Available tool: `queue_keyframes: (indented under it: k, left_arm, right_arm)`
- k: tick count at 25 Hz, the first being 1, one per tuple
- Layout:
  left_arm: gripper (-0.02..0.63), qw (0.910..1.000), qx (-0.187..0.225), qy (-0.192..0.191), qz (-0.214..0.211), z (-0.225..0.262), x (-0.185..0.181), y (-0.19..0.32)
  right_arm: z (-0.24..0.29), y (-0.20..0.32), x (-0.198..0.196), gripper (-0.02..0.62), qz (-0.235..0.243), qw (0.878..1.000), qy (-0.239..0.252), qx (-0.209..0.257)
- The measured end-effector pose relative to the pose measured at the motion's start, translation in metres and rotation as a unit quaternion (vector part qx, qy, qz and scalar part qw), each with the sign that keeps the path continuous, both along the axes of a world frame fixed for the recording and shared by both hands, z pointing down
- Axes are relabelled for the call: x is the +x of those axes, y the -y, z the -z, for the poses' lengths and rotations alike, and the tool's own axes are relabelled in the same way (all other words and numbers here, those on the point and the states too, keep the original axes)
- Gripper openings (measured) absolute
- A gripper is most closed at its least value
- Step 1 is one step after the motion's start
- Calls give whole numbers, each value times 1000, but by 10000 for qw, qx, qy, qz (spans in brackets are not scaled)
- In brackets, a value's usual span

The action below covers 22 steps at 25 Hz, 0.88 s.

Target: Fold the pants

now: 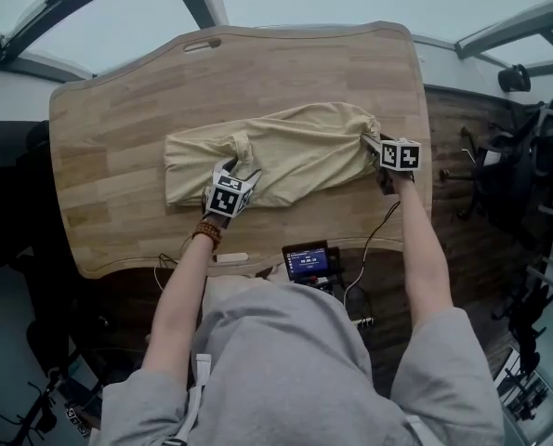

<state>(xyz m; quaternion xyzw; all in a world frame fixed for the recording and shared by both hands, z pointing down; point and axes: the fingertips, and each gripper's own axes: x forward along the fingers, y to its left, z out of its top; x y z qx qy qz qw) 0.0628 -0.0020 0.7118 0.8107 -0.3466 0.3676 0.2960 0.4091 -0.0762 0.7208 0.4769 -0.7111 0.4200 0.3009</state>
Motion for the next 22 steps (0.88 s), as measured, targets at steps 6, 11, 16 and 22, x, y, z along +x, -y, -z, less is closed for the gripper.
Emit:
queue_keyframes:
  k: [6,11,16,22]
  left_arm:
    - [261,9977,255,-249,583,22,-25,-13]
    - [247,9990,-17,275,343,-15,-16,-34]
    - [247,9994,323,-14,154,21,-16,-39]
    - [247,9977,392,-176,526,36,-71,-69]
  right_arm:
    - [-4,3,2,180,-70,9996,-278,71]
    - [-5,1,4,162,88,9971,-746,-92]
    - [6,-5,1,109,289,9956,-728,-523]
    - [57,-9,-27,98,354,9968,115,-702]
